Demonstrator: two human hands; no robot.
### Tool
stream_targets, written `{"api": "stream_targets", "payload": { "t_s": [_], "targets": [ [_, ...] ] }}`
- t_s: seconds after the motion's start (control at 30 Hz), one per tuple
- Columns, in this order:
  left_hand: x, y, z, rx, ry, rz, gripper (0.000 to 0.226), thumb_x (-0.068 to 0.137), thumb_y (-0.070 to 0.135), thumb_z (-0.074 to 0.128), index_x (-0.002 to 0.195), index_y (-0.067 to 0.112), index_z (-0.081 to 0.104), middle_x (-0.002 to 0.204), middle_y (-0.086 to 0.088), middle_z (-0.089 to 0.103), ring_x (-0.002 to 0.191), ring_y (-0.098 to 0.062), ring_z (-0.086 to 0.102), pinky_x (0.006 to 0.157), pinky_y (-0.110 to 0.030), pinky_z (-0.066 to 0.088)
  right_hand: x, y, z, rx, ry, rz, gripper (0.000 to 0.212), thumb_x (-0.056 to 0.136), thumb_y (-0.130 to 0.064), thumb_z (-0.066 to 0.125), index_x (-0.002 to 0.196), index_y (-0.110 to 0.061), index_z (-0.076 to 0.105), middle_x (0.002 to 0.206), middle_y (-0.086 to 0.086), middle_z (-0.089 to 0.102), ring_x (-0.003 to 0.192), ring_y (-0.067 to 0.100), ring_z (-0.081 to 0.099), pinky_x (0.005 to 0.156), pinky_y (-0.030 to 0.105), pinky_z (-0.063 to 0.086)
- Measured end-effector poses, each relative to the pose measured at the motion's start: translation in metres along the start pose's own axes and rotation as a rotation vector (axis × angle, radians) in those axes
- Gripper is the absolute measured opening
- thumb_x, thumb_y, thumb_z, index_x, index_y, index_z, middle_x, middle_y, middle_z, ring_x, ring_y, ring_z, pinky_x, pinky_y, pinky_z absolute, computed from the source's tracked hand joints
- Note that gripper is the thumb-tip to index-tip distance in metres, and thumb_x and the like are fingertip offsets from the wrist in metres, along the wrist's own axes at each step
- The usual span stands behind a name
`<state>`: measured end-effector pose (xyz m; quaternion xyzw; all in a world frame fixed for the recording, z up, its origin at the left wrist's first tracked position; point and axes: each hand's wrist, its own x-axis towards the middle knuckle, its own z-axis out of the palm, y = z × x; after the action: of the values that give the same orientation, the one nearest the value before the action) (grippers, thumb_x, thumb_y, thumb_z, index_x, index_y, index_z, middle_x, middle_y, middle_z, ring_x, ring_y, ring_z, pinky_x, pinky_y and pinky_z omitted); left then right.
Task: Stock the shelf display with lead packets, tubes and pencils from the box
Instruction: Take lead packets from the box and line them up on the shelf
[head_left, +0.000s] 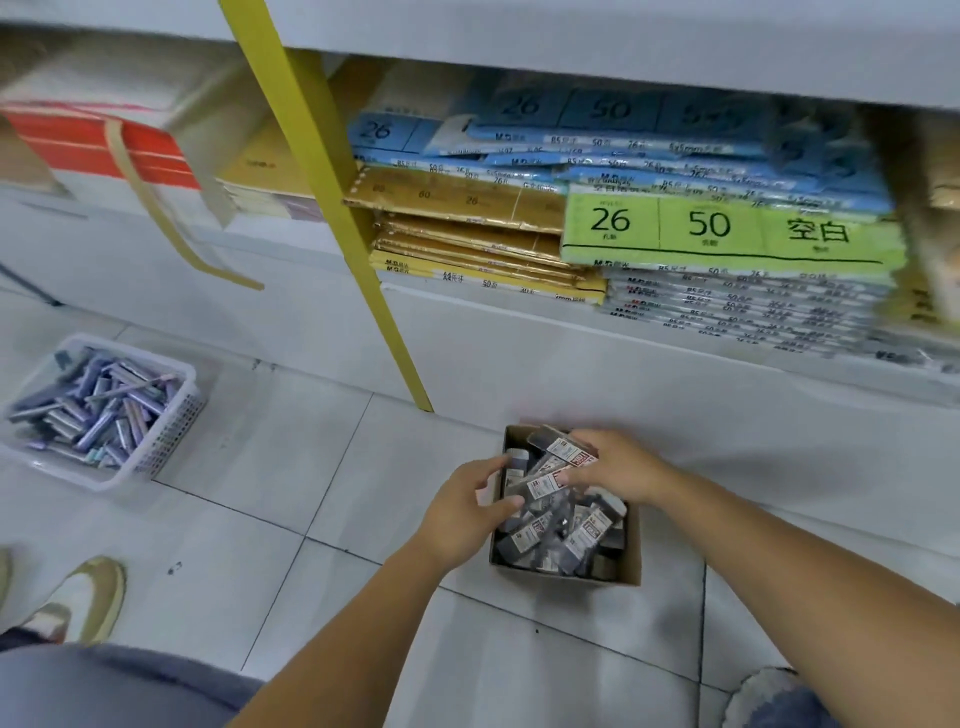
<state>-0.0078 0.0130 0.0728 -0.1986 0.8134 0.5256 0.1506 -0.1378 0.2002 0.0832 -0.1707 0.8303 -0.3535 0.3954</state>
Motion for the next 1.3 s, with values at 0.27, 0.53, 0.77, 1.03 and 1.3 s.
{"api": "stream_targets", "payload": {
  "t_s": [0.27,0.53,0.77,1.03,1.3],
  "targets": [
    [-0.044,0.089,-0.029,0.008,-0.168,0.174,0.014,0.100,0.021,0.058,0.108,0.012,0.066,0.070,0.012,0.066,0.070,-0.009,0.062,0.076,-0.033,0.060,-0.083,-0.070,-0.033,0.053,-0.012,-0.146,0.027,0.089,-0.020,0.068,0.111,-0.011,0.057,0.082,0.010,0.064,0.063,0.014,0.058,0.055,0.028,0.047],
    [-0.104,0.130,-0.067,-0.124,-0.044,0.253,0.015,0.106,0.027,0.044,0.118,0.025,0.052,0.106,0.007,0.076,0.093,-0.019,0.071,0.070,-0.026,0.057,-0.153,-0.112,-0.046,0.202,0.285,-0.296,0.010,0.097,-0.030,0.054,0.101,-0.026,0.046,0.079,0.010,0.068,0.060,0.015,0.060,0.055,0.029,0.046],
    [-0.146,0.170,-0.097,-0.345,0.085,0.393,0.022,0.106,0.025,0.042,0.127,0.030,0.048,0.119,0.003,0.070,0.096,-0.016,0.074,0.072,-0.033,0.061,-0.204,-0.167,-0.061,0.047,0.421,-0.416,0.017,0.090,-0.027,0.067,0.105,-0.035,0.064,0.062,-0.009,0.068,0.050,0.004,0.057,0.048,0.019,0.042],
    [-0.136,0.216,-0.124,-0.381,0.145,0.506,0.020,0.106,0.021,0.044,0.116,0.037,0.051,0.110,0.011,0.071,0.092,-0.013,0.075,0.071,-0.032,0.062,-0.202,-0.228,-0.077,0.166,0.676,-0.574,0.024,0.085,-0.017,0.072,0.091,-0.035,0.057,0.074,-0.001,0.070,0.057,0.013,0.065,0.052,0.029,0.053],
    [-0.085,0.263,-0.173,-0.560,0.287,0.583,0.022,0.107,0.021,0.042,0.127,0.023,0.049,0.118,-0.001,0.069,0.089,-0.016,0.075,0.066,-0.031,0.062,-0.177,-0.306,-0.144,0.128,0.859,-0.745,0.025,0.098,-0.017,0.053,0.116,-0.034,0.055,0.098,-0.003,0.067,0.078,0.007,0.065,0.064,0.019,0.053]
  ]
}}
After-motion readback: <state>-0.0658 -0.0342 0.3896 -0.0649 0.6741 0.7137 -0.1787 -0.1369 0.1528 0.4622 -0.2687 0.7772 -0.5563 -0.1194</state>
